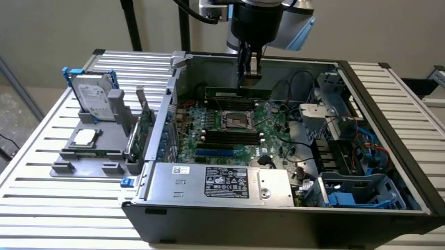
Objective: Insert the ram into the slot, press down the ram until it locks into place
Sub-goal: 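Insert the ram into the slot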
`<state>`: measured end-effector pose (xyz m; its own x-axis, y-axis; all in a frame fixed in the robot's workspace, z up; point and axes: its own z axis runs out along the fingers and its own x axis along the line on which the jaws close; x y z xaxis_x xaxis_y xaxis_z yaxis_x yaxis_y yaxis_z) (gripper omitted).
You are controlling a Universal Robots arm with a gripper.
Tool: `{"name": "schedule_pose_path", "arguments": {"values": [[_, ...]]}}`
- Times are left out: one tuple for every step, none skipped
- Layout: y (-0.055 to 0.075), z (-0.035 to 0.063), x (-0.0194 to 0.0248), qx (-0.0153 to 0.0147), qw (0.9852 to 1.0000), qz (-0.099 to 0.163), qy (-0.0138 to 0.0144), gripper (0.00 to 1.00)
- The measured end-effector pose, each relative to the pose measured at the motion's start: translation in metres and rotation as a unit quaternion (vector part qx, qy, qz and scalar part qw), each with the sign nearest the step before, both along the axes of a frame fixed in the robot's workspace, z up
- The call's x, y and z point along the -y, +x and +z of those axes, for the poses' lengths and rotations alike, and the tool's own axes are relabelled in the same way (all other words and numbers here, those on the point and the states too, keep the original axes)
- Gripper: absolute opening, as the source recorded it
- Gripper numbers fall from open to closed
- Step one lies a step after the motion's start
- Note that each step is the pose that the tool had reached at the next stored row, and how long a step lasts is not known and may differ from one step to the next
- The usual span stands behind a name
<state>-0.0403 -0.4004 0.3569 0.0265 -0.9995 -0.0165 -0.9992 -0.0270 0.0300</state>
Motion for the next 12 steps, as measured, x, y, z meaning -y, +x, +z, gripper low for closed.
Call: {"name": "schedule_pose_path", "arguments": {"values": [[0.0,-0.0018,-0.0013,0.0,1.0,0.0,0.0,0.13],[0.0,-0.0036,-0.0026,0.0,1.0,0.0,0.0,0.13],[0.001,-0.0054,-0.0038,0.0,1.0,0.0,0.0,0.13],[0.001,-0.0072,-0.0052,0.0,1.0,0.0,-0.0001,0.13],[0.001,-0.009,-0.0065,0.0,1.0,0.0,0.0001,0.13],[0.001,-0.0108,-0.0077,0.0,1.0,0.0,0.0,0.13],[0.001,-0.0127,-0.0091,0.0,1.0,-0.001,-0.0001,0.13],[0.001,-0.0146,-0.0103,0.0,1.0,-0.001,0.0,0.13],[0.001,-0.0163,-0.0115,0.0,1.0,-0.002,0.0,0.13],[0.001,-0.0181,-0.0125,0.0,1.0,-0.003,0.0,0.13],[0.001,-0.0199,-0.0134,0.0,1.0,-0.005,0.0,0.13],[0.001,-0.0219,-0.0141,0.0,1.0,-0.007,0.0001,0.13]]}}
